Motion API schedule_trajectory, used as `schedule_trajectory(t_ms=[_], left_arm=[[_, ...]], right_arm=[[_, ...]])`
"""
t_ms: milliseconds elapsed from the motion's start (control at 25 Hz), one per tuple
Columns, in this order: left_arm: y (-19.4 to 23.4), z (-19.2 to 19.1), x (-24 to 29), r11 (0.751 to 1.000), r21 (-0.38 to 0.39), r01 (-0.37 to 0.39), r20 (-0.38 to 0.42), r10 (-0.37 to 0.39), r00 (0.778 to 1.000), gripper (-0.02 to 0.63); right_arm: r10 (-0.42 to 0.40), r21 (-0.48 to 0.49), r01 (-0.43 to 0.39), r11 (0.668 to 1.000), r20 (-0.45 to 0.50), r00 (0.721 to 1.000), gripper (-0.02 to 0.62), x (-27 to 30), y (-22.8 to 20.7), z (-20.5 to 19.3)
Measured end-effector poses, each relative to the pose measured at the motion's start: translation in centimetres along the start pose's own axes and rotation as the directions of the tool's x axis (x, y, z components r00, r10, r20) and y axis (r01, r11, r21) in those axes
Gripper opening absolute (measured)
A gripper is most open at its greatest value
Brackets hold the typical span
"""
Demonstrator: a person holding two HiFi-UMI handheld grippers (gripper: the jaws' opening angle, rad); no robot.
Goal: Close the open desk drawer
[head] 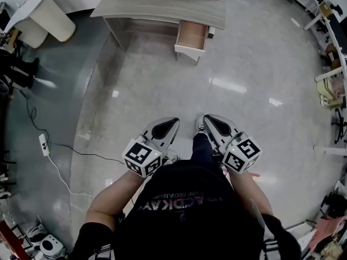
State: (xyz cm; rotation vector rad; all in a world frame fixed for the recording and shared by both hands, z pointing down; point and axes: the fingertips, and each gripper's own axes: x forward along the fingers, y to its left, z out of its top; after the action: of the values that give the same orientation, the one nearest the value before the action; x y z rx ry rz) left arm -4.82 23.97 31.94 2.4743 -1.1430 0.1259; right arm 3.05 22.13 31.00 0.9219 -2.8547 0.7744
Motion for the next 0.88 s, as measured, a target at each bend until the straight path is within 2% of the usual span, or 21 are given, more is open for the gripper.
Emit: schedule_trajectory(t_ms=[400, 680, 880], left_arm=[[4.1, 2.3, 5.5, 0.997, 0.014, -0.079, -0.013, 0.079, 0.997, 0.011], [8.0, 5.5, 11.5, 0.987, -0.012, -0.161, -0.011, 0.161, 0.987, 0.011], [9.7, 7.3, 14.9, 0.98, -0.007, -0.198, -0.01, 0.198, 0.98, 0.011]], right_arm=[[0.036, -0.003, -0.036, 0.999, -0.027, 0.999, 0.009, 4.9, -7.0, 3.4], [0.107, -0.004, -0.108, 0.994, -0.069, 0.992, 0.009, 9.8, -13.3, 7.4], [0.147, 0.0, -0.147, 0.989, -0.082, 0.986, 0.009, 11.9, -16.2, 9.4]])
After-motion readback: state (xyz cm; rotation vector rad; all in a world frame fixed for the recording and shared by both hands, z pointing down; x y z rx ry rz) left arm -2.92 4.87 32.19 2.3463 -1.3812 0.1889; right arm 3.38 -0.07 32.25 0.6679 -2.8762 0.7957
